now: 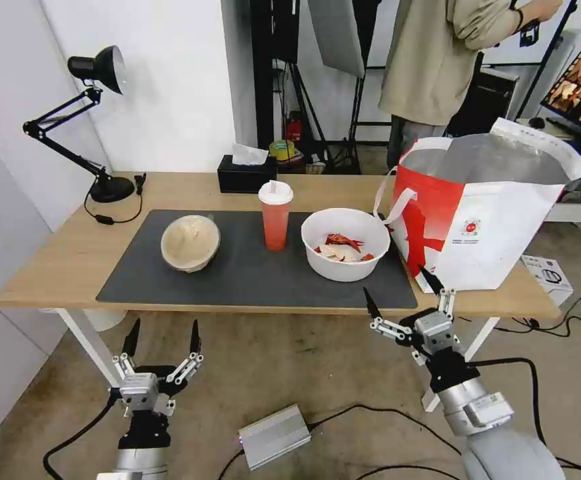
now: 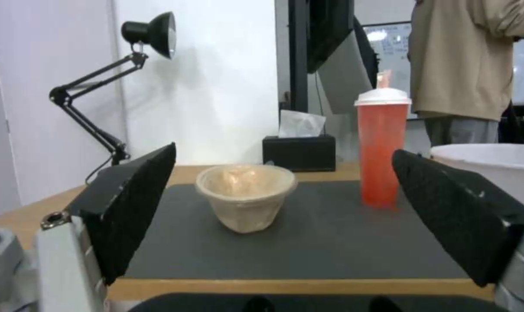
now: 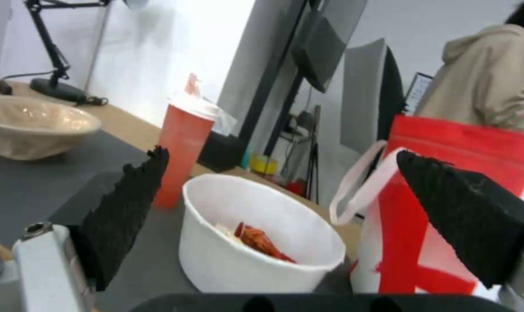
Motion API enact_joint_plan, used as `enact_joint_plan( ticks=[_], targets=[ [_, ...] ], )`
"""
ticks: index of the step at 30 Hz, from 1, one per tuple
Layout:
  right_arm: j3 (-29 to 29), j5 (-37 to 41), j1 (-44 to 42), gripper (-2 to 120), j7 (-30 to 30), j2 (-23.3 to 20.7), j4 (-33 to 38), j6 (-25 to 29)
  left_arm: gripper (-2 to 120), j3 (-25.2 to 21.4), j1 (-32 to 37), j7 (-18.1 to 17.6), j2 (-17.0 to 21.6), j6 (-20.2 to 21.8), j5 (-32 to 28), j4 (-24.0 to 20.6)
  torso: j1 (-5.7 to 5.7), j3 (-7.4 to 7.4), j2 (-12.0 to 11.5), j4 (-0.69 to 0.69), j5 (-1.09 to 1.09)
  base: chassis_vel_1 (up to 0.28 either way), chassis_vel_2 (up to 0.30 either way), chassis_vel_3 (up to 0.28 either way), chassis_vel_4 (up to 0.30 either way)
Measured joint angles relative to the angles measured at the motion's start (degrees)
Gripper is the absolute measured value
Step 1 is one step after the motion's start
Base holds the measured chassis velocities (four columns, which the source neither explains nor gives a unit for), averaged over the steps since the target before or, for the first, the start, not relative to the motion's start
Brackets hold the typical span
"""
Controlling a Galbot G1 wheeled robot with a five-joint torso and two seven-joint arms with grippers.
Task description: Pick up the trash from the table and place it into the takeout bag.
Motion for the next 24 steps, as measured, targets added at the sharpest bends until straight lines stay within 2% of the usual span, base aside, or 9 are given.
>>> enact_joint_plan(
  ticks=[7,10,17,24],
  targets=[
    [0.4,6.0,3.0,100,-2.2,-5.9,0.4,-2.9,100,0.0,-0.4,0.6,0.1,-0.7,-0.1,1.0,0.0,0.0,0.0,-0.01,0.01,0.0,0.0,0.0,0.0],
    [0.8,11.1,5.3,100,-3.0,-11.4,-0.1,-4.8,100,0.2,-0.6,1.1,-0.1,-1.1,0.0,1.5,0.0,0.0,0.0,0.0,0.0,0.0,0.0,0.0,0.0],
    [0.2,16.5,9.9,100,-3.9,-16.7,-2.0,-6.7,100,0.4,-0.9,1.3,-0.4,-1.1,0.1,2.0,0.0,0.0,0.0,0.0,0.01,0.0,0.0,0.0,0.0],
    [-2.8,25.8,16.9,100,-5.0,-23.0,-4.2,-11.7,100,0.5,-0.8,1.7,-0.8,-1.1,0.1,2.0,0.0,0.0,0.0,0.0,0.0,0.0,0.0,0.0,0.0]
  ],
)
